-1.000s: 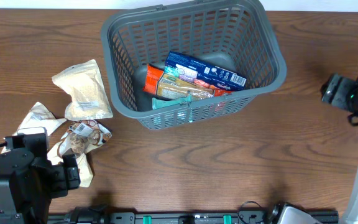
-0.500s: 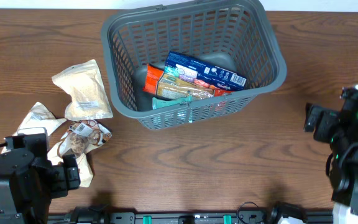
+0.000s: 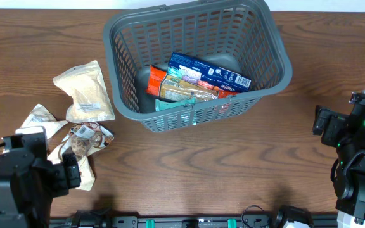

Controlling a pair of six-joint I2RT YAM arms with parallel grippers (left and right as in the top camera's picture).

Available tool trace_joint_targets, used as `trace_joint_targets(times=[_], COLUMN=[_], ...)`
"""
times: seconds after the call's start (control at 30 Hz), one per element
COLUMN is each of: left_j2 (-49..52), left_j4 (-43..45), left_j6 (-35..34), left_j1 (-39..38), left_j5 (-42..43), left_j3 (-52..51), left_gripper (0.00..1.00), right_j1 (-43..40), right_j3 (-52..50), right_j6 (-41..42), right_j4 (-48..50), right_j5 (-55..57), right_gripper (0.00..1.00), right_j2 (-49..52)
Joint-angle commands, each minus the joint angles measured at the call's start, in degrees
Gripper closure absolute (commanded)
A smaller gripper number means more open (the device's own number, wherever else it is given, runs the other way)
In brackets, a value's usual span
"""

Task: Pack container
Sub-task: 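Lower the left gripper onto the cream pouch and grasp it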

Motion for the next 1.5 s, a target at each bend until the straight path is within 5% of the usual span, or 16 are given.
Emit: trace_joint_targets(times=[0.0, 0.4, 0.57, 0.67, 0.97, 1.47], left_j2=[0.87, 18.64, 27.67, 30.99, 38.73, 46.01], left_j4=[1.14, 11.91, 14.53, 15.43, 21.05, 29.55], left_j6=[-2.21, -11.32, -23.82, -25.44, -14.75, 23.04], left_j1=[0.13, 12.09, 21.97, 27.08, 35.45, 35.58], left_j5=[-1.22, 4.61, 5.68, 7.56, 7.52, 9.55], left_j3=[-3.41, -7.10, -7.10, -7.10, -7.10, -7.13], left_gripper=[0.01, 0.01, 0.01, 0.01, 0.01, 0.01], right_j1=[0.63, 0.66, 0.66, 0.66, 0.66, 0.66], right_j3=[-0.33, -0.33, -0.33, -0.33, -0.33, -0.33], right_j6=[0.33, 0.33, 0.35, 0.33, 0.33, 0.33], right_j4=[0.59, 1.57, 1.55, 1.53, 1.18, 1.16], right_j5=[0.63, 0.15, -1.73, -2.47, -2.82, -2.82], right_gripper=[0.01, 0.01, 0.01, 0.01, 0.01, 0.01], right_j2=[-0.13, -0.15, -0.13, -0.13, -0.13, -0.02])
